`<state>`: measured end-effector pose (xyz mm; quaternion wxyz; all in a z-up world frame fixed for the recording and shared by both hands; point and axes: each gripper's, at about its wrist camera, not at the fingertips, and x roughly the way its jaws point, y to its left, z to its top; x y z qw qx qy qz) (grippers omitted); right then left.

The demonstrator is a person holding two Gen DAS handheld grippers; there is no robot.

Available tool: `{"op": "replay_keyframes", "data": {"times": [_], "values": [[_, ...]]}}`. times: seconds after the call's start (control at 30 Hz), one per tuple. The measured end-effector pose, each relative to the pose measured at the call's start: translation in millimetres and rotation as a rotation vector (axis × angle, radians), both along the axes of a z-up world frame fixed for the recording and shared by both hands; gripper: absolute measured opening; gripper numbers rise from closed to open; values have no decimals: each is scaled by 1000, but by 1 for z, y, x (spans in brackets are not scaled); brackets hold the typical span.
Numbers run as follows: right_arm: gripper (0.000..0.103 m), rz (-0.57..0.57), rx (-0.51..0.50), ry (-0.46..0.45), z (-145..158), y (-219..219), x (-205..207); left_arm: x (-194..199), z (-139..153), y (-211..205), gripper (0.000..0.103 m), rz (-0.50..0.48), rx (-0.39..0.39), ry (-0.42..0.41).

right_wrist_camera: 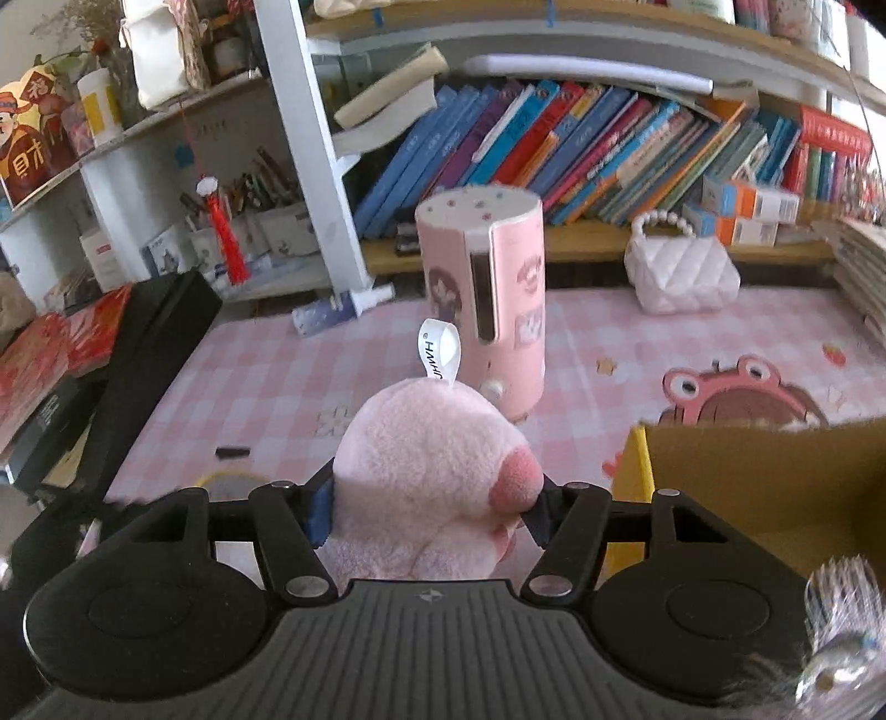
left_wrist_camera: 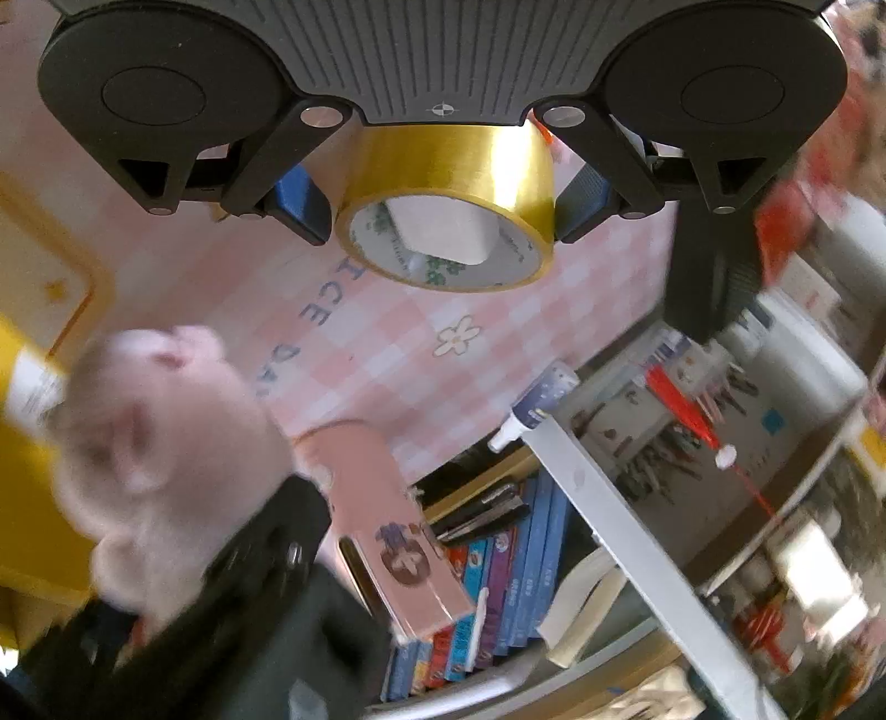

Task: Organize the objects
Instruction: 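Grasp the yellow tape roll with the left tool while right grasps the pink pig, then carry the tape roll and pink pig with both tools over the yellow box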

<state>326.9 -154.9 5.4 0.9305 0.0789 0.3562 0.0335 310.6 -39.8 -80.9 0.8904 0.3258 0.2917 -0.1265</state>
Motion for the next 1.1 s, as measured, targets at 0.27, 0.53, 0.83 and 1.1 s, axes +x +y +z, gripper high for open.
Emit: {"op": "replay_keyframes", "data": {"times": [0.27,0.53,0.83,1.1], "values": [[61,16,8,-1,4,-1,-23,14,-6,4,85,39,-24,25],[61,-14,7,-31,15,-4,-45,-23,61,31,84,13,-381,-20],[61,-9,-19,-46,21,-2,-84,-73,86,65,84,96,-512,33],[61,39,-50,-5,13,15,-140,-132,97,85,84,105,-539,27]]}}
